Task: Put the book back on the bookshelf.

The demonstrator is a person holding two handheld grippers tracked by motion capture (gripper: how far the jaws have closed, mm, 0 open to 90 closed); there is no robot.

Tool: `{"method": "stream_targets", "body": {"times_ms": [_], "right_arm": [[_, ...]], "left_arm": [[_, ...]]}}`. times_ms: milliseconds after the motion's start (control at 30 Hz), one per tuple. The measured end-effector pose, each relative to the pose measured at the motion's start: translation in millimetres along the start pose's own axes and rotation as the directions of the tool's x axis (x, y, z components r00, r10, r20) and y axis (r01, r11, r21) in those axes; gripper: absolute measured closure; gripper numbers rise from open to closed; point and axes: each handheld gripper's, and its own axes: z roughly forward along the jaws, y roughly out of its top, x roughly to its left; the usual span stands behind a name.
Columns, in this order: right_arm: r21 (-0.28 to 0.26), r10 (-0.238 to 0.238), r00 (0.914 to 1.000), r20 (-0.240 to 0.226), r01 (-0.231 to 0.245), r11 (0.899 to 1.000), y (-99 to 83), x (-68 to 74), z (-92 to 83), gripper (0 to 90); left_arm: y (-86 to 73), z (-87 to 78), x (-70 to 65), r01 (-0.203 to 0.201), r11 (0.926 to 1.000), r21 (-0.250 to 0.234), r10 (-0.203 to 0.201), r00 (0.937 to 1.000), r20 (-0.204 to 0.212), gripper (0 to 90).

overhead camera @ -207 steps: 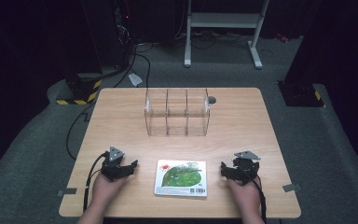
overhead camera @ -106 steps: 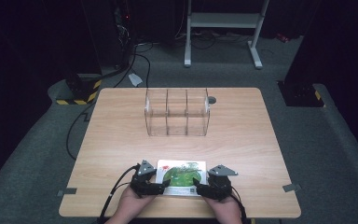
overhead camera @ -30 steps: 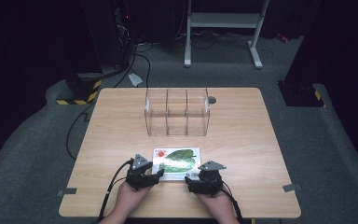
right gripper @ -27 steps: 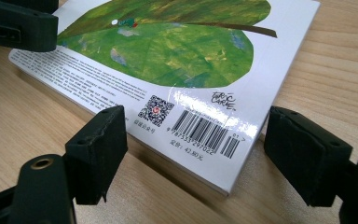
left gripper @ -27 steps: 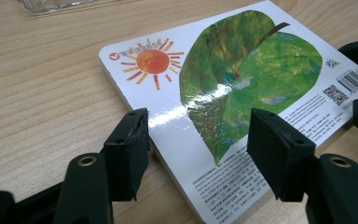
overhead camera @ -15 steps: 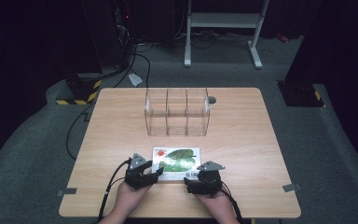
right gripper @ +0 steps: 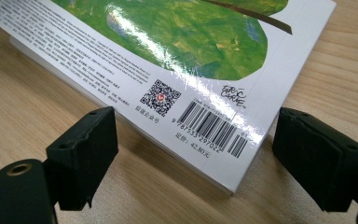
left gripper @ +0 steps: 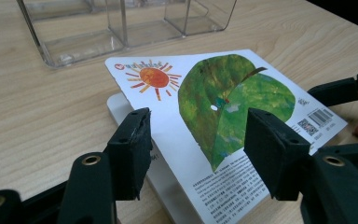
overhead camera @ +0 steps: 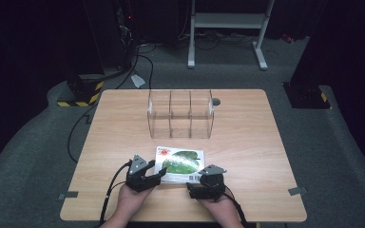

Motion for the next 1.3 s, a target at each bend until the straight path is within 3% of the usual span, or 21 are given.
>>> {"method": "stream_targets", "body": {"times_ms": [233,367,567,800,967,1133,1300], "right_arm": [[0.004,-0.019,0.9995,0.024,0.019,1.0,-0.3,2.9,1.0,14.4],[-0.013,0.019,0.9996,0.022,-0.019,1.0,-1.5,1.4,-0.7,18.9],[-0.018,0.01,0.9998,0.02,-0.009,1.0,-1.7,1.4,-0.8,20.5],[-0.018,0.003,0.9998,0.018,-0.003,1.0,-1.8,2.5,-0.9,21.7],[-0.019,0.003,0.9998,0.018,-0.003,1.0,-2.1,2.5,-1.0,22.0],[-0.018,0.001,0.9999,0.014,-0.001,1.0,-2.2,2.3,-1.4,22.3],[-0.003,-0.023,0.9997,-0.007,0.023,1.0,-3.2,-1.1,-5.0,25.8]], "left_arm": [[3.6,-3.7,-0.9,-0.02,0.9994,-0.027,0.02,0.9998,0.004,42.4],[2.9,-2.6,1.2,-0.016,0.9998,-0.014,0.016,0.9998,0.008,42.8],[-0.4,4.1,7.4,0.01,0.9994,0.033,-0.01,0.9999,0.007,40.7],[-1.8,14.3,15.3,0.071,0.9942,0.081,-0.075,0.9957,0.054,35.5],[2.0,22.6,18.3,0.113,0.9879,0.107,-0.125,0.9855,0.115,35.2],[3.1,26.4,21.4,0.111,0.9864,0.121,-0.128,0.9819,0.14,36.3],[2.6,26.8,23.1,0.084,0.9869,0.137,-0.103,0.9855,0.135,39.8]]}}
